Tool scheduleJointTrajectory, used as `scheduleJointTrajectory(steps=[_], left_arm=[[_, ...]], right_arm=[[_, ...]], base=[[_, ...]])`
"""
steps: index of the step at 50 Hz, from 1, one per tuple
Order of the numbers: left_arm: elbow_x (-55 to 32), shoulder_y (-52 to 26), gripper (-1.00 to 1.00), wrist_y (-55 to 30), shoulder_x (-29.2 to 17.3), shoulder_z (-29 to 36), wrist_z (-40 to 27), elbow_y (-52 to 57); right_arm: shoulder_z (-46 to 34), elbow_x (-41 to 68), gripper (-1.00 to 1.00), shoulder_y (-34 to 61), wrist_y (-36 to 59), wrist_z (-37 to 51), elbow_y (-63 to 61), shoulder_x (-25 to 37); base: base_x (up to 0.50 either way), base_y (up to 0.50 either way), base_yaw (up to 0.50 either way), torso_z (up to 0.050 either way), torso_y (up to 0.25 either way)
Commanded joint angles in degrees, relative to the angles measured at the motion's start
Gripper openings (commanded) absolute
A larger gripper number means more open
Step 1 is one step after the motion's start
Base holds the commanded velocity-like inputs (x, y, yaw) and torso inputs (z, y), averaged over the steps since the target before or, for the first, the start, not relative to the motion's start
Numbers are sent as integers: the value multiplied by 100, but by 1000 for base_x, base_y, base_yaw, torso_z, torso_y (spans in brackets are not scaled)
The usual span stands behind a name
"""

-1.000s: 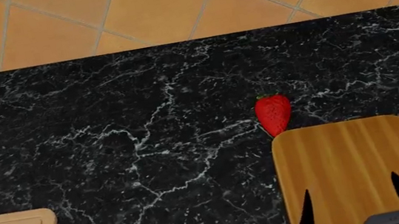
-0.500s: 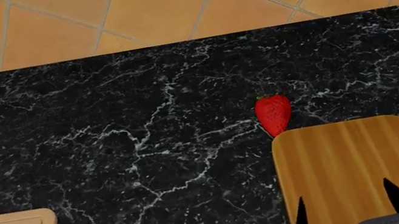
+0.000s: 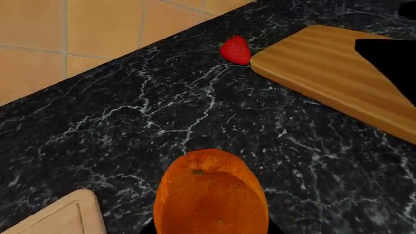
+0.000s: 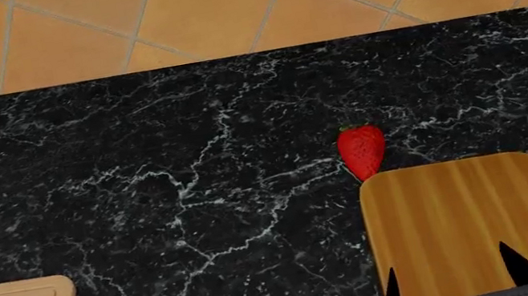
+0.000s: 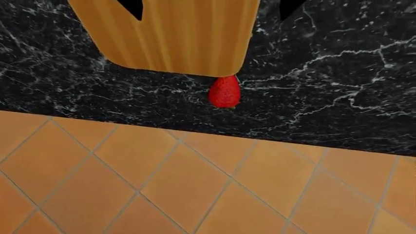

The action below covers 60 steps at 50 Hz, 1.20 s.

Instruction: Place the tangerine and the strawberry on separate cutting boards.

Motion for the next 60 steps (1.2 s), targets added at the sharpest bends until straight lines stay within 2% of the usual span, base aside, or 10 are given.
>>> scheduleJointTrajectory(steps=[1, 4, 9, 14, 22, 26, 28, 34, 46, 60], left_arm=[[-419, -157, -100, 249, -577, -1143, -95, -473], [-320, -40, -100, 360, -683, -1376, -53, -587], [374, 855, -100, 768, -903, -2087, 292, -808], [1664, 1420, -100, 1284, -977, -1849, 455, -1059], [2334, 2011, -100, 1788, -1015, -2169, 671, -1785], [2487, 1748, -100, 1834, -924, -2016, 629, -2334], [2541, 1866, -100, 1909, -967, -2141, 691, -2443], [2859, 1851, -100, 2124, -920, -1841, 767, -2838], [2475, 1372, -100, 1754, -1014, -1421, 939, -2469], [2689, 1454, -100, 1851, -1018, -1013, 1121, -2703]], right_arm=[[74, 52, 100, 54, 8, -37, 58, 16], [50, 48, 100, 41, 6, -17, 44, 19], [46, 57, 100, -14, -33, -9, 43, 25], [8, 63, 100, -15, -40, 5, 53, 34], [51, 114, 100, -41, -21, 21, 1, 41], [10, 123, 100, -22, -13, 34, 8, 41], [5, 118, 100, -44, -78, 23, 67, 45], [-18, 115, 100, -66, -192, 12, 225, 42], [-80, 27, 100, -161, -603, -38, 800, 55], [-68, 54, 100, -221, -606, 10, 811, 75]], base=[[0, 0, 0, 0, 0], [0, 0, 0, 0, 0], [0, 0, 0, 0, 0], [0, 0, 0, 0, 0], [0, 0, 0, 0, 0], [0, 0, 0, 0, 0], [0, 0, -1, 0, 0], [0, 0, 0, 0, 0], [0, 0, 0, 0, 0], [0, 0, 0, 0, 0]])
